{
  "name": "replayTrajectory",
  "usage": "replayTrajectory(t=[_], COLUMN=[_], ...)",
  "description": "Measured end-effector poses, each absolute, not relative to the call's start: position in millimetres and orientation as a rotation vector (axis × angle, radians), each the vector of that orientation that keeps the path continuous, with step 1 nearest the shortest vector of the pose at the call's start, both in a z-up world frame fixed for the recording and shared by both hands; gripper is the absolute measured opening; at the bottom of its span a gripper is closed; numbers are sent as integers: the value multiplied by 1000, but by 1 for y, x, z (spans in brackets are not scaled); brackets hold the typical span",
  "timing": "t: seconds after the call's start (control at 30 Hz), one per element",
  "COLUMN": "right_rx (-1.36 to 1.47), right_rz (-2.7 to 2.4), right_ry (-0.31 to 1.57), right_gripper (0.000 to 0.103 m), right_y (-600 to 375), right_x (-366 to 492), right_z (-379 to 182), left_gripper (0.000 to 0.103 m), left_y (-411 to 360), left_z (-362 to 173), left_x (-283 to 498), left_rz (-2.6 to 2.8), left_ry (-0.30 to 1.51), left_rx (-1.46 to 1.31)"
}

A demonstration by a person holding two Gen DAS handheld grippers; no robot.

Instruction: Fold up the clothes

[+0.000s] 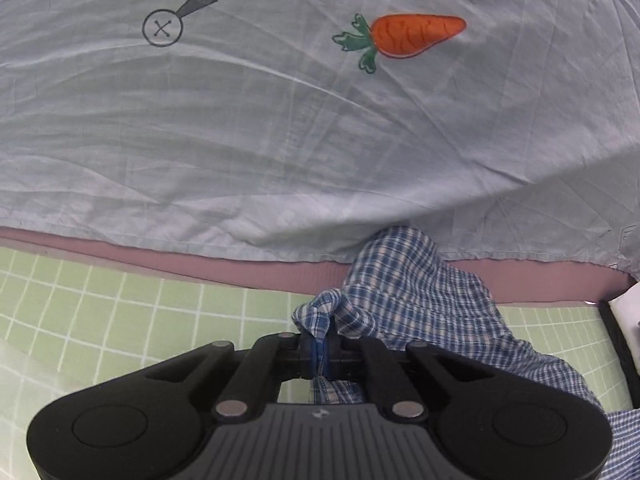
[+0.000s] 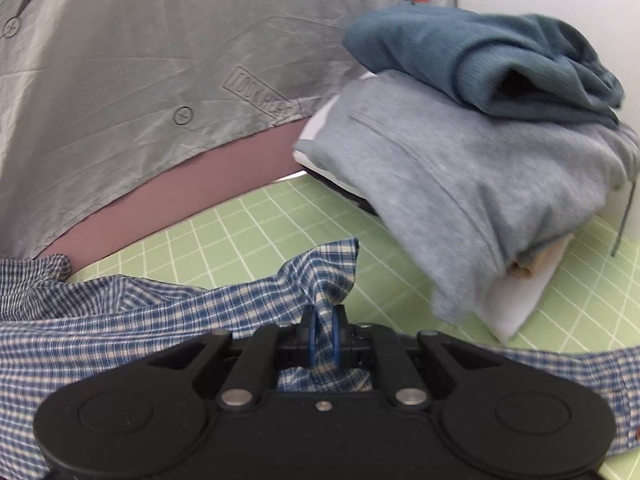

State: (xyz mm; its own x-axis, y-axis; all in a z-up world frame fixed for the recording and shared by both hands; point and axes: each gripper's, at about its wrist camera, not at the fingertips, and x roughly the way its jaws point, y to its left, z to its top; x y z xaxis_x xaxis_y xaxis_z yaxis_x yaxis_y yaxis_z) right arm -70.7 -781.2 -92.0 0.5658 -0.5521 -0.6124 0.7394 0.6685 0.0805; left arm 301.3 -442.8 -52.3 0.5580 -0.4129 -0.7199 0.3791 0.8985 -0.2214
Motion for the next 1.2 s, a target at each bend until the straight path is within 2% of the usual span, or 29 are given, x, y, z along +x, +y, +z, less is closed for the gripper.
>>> replayTrajectory(t=[0.23,0.47,0.5,0.57,0.6,0.63,0.8,1.0,1.2], right_rx=[258,257,251,234,228,222,128,-37,-73], right_rz=[-757,-750,-749,-749,-748,-747,-719,-595,-441], right_ry=[597,643,641,631,619,609,561,536,587], right_gripper=[8,8,8,8,8,8,8,8,8], right_y=[-784,-788,-786,-782,-779,-777,-750,-684,-609], right_x=[-24,-19,-20,-22,-23,-25,-34,-51,-79], right_z=[-89,-100,-100,-95,-91,-88,-65,-45,-57], left_gripper=[3,5,10,28,48,62,74,77,80], left_y=[-449,-453,-454,-458,-459,-457,-442,-398,-344], left_z=[-80,-92,-92,-87,-84,-78,-48,-21,-8], left_x=[316,317,315,311,308,304,282,229,143], left_rz=[-403,-369,-364,-347,-339,-340,-350,-325,-305], left_ry=[913,939,939,939,935,916,861,829,809], left_rx=[3,50,71,122,141,141,124,89,65])
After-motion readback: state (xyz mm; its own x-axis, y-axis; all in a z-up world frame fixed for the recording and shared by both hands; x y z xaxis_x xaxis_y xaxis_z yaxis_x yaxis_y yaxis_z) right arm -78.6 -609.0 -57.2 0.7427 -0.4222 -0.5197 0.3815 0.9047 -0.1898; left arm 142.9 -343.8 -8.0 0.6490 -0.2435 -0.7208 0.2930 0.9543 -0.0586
